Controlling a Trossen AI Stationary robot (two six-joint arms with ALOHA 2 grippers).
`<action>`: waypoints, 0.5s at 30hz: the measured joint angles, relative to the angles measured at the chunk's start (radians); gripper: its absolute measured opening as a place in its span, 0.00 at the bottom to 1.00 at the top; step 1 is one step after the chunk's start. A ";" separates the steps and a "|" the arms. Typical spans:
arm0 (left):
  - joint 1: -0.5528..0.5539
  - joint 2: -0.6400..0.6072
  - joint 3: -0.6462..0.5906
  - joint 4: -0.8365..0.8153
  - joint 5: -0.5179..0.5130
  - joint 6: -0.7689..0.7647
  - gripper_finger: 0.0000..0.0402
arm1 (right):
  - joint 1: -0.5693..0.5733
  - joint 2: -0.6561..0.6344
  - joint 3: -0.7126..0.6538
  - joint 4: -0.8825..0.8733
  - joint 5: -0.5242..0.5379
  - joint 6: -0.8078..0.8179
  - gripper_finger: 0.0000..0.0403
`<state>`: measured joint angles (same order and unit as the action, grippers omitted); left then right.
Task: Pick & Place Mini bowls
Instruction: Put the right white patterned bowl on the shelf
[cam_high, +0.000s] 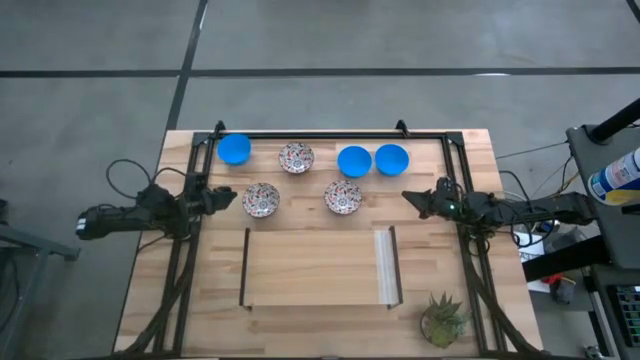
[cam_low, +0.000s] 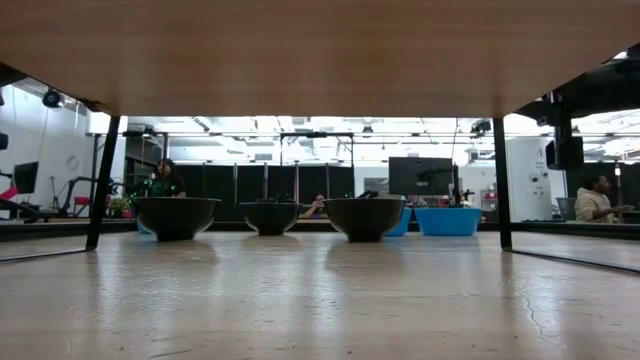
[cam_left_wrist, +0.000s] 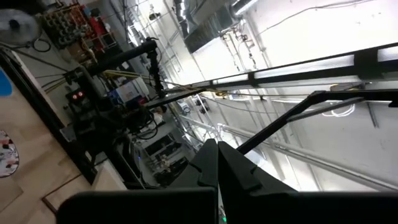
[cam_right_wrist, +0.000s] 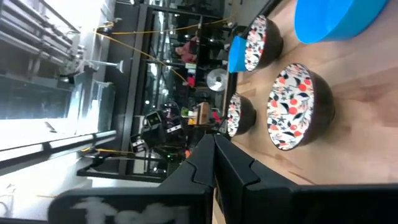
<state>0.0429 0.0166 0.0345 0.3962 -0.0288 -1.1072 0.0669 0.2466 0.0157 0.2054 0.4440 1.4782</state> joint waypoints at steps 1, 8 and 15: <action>0.000 0.000 0.000 0.000 0.000 -0.008 0.00 | 0.000 0.014 0.008 -0.002 0.000 0.003 0.02; 0.000 0.000 0.000 0.000 -0.008 -0.016 0.00 | 0.000 0.152 0.173 -0.211 -0.064 -0.009 0.02; 0.000 0.000 0.000 0.000 -0.035 -0.029 0.00 | -0.005 0.311 0.369 -0.424 -0.090 -0.007 0.03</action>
<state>0.0429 0.0168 0.0341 0.3958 -0.0637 -1.1362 0.0623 0.5578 0.3846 -0.2188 0.3542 1.4712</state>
